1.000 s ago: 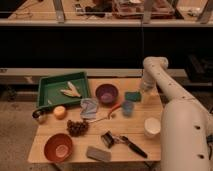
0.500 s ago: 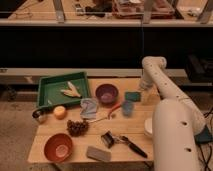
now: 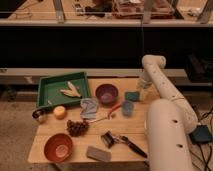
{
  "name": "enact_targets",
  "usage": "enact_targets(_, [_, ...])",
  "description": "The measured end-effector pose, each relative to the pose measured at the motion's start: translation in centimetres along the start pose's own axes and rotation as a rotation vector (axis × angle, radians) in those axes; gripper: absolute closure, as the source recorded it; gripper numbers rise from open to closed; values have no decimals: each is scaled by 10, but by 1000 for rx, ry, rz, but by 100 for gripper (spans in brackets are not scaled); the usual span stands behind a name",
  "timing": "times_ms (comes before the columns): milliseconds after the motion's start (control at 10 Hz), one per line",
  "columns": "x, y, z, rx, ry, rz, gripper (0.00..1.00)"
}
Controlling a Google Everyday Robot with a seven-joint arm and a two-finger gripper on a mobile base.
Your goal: Place sponge in red bowl
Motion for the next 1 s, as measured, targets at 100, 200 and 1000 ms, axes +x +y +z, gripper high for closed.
enact_targets(100, [-1,1,1,-4,-11,0,35])
enact_targets(200, [-5,2,3,-11,-27,-4,35])
enact_targets(1000, [-15,20,18,-65,-37,-63,71])
